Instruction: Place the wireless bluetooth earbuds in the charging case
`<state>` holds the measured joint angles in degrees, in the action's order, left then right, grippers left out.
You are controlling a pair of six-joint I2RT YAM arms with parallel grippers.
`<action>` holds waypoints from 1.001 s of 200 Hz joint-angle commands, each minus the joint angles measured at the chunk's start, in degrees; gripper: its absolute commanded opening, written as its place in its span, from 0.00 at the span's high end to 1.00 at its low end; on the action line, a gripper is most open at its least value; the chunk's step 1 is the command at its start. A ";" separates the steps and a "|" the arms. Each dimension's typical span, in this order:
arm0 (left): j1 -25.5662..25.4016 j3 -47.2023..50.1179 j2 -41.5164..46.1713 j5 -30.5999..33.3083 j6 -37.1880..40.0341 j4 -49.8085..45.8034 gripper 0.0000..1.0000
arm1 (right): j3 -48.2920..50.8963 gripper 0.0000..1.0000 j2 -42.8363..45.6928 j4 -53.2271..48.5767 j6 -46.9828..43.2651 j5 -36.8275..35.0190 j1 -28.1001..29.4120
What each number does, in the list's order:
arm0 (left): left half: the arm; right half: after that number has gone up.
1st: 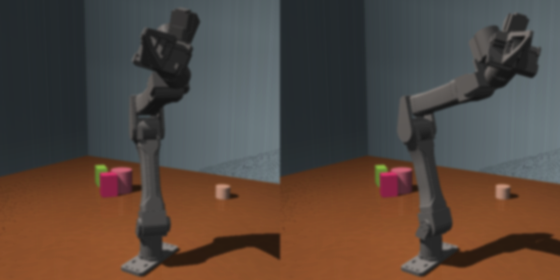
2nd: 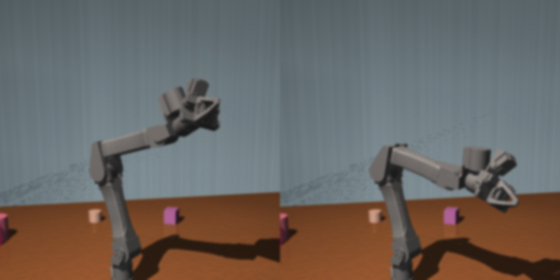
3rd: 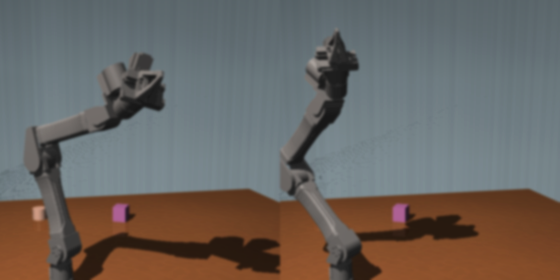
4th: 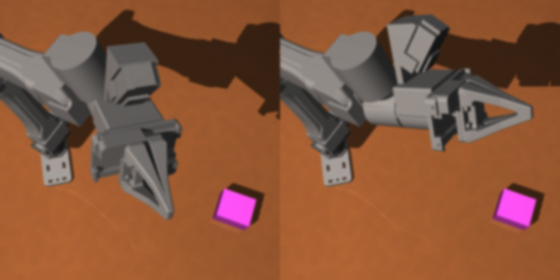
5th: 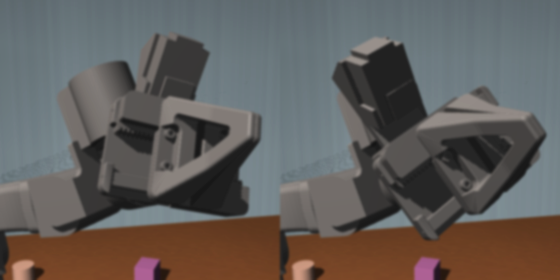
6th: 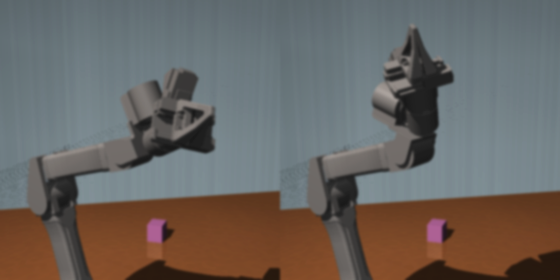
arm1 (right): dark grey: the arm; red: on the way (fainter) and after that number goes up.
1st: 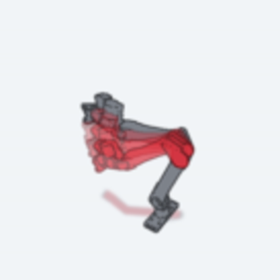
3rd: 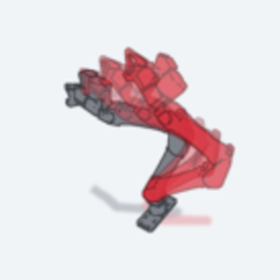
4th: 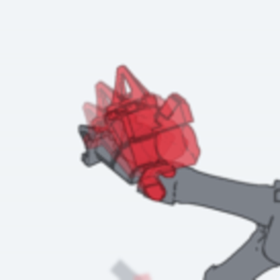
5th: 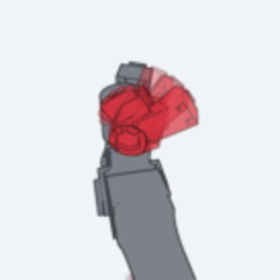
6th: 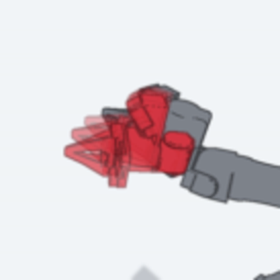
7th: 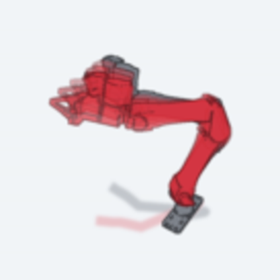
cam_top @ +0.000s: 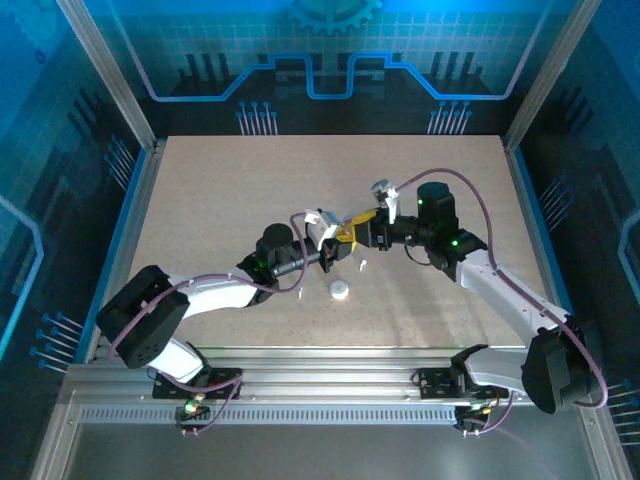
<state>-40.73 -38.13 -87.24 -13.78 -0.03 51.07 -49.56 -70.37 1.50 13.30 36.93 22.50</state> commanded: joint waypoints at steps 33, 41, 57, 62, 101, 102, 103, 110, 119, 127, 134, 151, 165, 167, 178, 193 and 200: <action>-0.33 -1.98 2.31 0.45 -0.11 2.30 0.83 | -2.21 0.63 3.13 -2.84 -0.15 -0.89 0.02; -0.36 -2.12 2.58 0.93 -0.10 0.91 0.83 | -2.06 0.62 3.80 -3.30 -0.33 -0.98 -0.15; -0.39 -2.04 3.02 0.96 0.39 -0.21 0.83 | -2.03 0.62 4.72 -4.62 -0.38 -0.84 -1.01; -0.34 -2.04 3.18 1.13 0.39 -0.38 0.83 | -1.95 0.62 4.99 -4.94 -0.30 -0.64 -1.33; -0.33 -2.15 4.13 2.95 1.26 -3.31 0.83 | -2.12 0.60 7.45 -8.00 -0.27 -2.07 -2.64; -0.32 -2.14 4.16 3.00 1.31 -3.37 0.83 | -2.12 0.60 7.49 -8.09 -0.28 -2.14 -2.64; -0.32 -2.13 4.17 3.03 1.33 -3.45 0.83 | -2.12 0.60 7.51 -8.18 -0.29 -2.17 -2.68; -0.35 -2.12 4.31 3.43 1.35 -3.89 0.83 | -2.21 0.60 7.89 -8.79 -0.21 -2.89 -2.86; -0.35 -2.06 4.67 3.84 1.26 -4.62 0.83 | -2.37 0.60 8.18 -9.73 -0.01 -3.94 -3.06; -0.37 -1.89 4.89 4.06 1.26 -5.05 0.83 | -2.75 0.60 8.38 -10.86 0.21 -5.32 -3.34; -0.37 -1.54 5.21 4.34 1.11 -5.02 0.83 | -3.18 0.61 8.49 -12.04 0.40 -6.85 -3.42; -0.23 -0.85 5.36 5.14 0.67 -4.76 0.83 | -4.75 0.61 8.67 -15.66 0.75 -10.14 -3.53; -0.12 -0.46 5.89 5.80 0.27 -5.39 0.83 | -5.96 0.61 8.67 -18.93 1.40 -12.57 -3.52; -0.13 -0.39 6.00 5.90 0.16 -5.55 0.83 | -6.09 0.61 8.60 -19.37 1.47 -12.93 -3.56; 0.33 -0.28 6.44 6.26 -0.26 -6.62 0.83 | -6.88 0.61 8.45 -21.62 2.14 -14.57 -3.54; 1.06 -0.21 7.06 6.53 -1.11 -8.37 0.83 | -7.71 0.61 7.94 -24.00 2.75 -16.33 -3.52; 1.59 -0.13 7.29 6.77 -1.64 -9.10 0.83 | -8.19 0.61 7.59 -25.10 3.10 -17.14 -3.54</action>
<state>-40.42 -38.63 -82.28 -8.73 -0.08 44.40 -55.11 -62.83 -16.62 14.52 24.73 19.68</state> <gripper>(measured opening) 0.224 0.393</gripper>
